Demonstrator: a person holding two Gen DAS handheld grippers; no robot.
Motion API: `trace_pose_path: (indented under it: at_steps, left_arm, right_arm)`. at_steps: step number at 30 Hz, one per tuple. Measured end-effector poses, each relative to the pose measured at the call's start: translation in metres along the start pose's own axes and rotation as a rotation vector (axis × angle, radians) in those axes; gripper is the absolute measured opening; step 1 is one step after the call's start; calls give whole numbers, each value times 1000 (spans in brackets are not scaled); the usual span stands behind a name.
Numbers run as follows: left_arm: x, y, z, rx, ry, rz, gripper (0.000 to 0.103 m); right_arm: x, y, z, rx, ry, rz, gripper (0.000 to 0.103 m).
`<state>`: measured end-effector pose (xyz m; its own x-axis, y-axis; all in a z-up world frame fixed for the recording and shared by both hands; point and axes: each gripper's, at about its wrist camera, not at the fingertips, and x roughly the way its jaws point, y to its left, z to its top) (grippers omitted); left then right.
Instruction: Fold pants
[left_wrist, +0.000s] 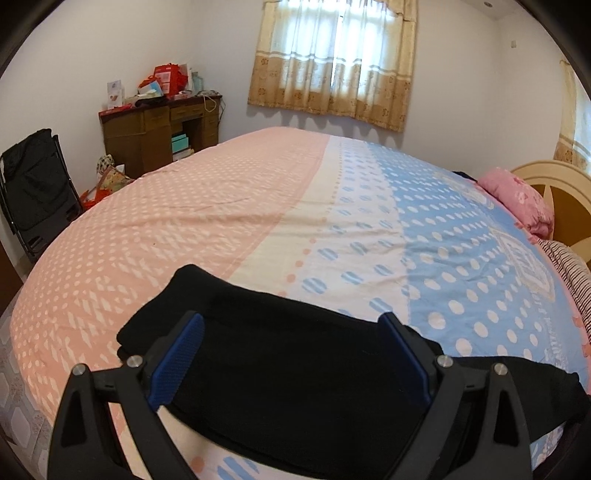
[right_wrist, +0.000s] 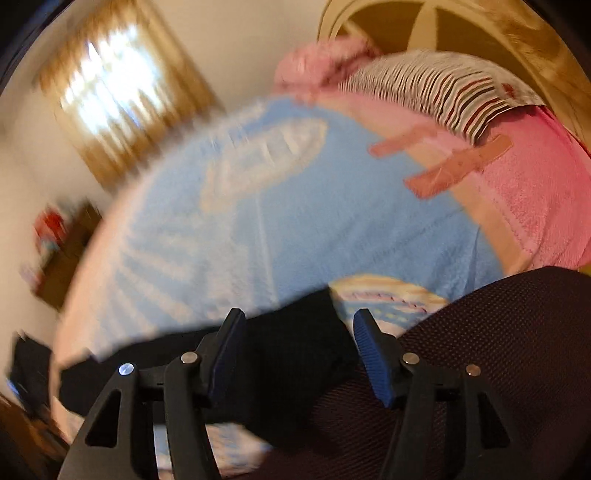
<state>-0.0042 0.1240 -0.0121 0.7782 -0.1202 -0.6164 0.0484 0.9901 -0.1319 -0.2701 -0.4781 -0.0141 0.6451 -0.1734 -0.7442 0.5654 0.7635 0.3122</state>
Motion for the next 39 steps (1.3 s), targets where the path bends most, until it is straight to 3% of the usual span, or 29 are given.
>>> trace_pose_path:
  at_steps: [4,7,11,14,17,19,26,33,37,38,39]
  left_arm:
    - [1,-5,-3,4,15,13,97]
    - [5,-12,-4,8,26,19,97]
    - [7,-24,-6,26,31,9,97]
    - [7,-33,-8,45,39,4,97]
    - [2,-34,-7,48,28,3,97]
    - [0,-31,-5,38,20,8,97]
    - [-2,-24,-4,-6,15,7,97]
    - [-5,-28,-4,18,10,11,97]
    - [-4,-30,-4,16,17,12,97]
    - [-4,-30,-4,17,17,14,97]
    - [-4,-30,-4,16,16,15,97]
  right_arm:
    - [25,7,-18,-131,46,-89,56]
    - [33,-1,-35,-154,71,-117,57]
    - [39,7,-51,-205,104,-87,57]
    - [49,23,-56,-309,109,-158,56]
    - [57,30,-57,-341,168,-156,0]
    - [52,33,-59,-363,152,-148,0]
    - [-3,34,-27,-402,-102,-175,0]
    - [15,0,-20,-215,-19,40,1]
    - [40,6,-29,-249,63,75,3]
    - [44,7,-30,-242,73,87,7]
    - [46,6,-29,-224,70,97,20]
